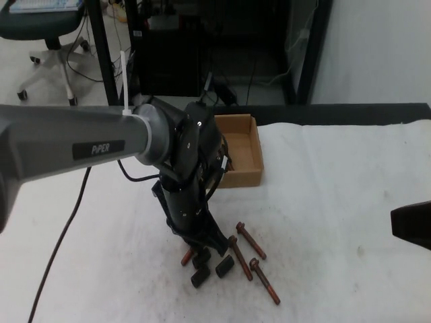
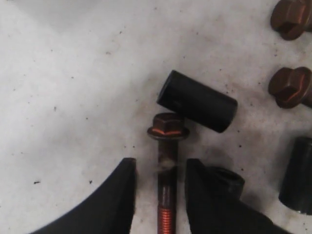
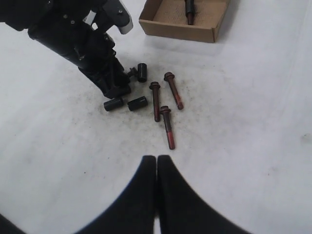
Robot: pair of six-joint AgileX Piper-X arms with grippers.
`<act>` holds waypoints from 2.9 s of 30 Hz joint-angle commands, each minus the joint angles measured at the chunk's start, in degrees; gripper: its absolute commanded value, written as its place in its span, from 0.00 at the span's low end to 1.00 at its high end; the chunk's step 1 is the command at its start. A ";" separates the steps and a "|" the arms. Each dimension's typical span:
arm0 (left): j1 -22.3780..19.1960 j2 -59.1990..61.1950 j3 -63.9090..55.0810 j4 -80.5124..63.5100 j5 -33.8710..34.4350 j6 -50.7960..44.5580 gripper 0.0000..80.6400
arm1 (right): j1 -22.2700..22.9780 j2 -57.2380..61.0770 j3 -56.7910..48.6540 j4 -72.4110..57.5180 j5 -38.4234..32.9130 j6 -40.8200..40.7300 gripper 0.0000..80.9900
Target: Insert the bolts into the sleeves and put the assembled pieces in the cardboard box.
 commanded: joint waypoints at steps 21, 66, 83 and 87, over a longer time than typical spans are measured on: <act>-0.30 3.41 -0.35 1.38 2.24 -2.16 0.40 | -0.24 -0.28 0.05 -1.33 0.31 -0.41 0.01; 15.19 -57.17 21.80 -4.22 3.67 -8.47 0.00 | 12.15 61.09 -28.43 -17.25 -5.67 -4.50 0.41; 15.19 -71.85 40.72 -8.53 5.72 -11.58 0.00 | 14.46 80.46 -41.89 -4.22 5.41 -8.16 0.38; 15.19 -71.81 40.72 -8.53 5.72 -10.86 0.00 | 14.44 80.64 -41.89 -4.22 5.51 -8.16 0.38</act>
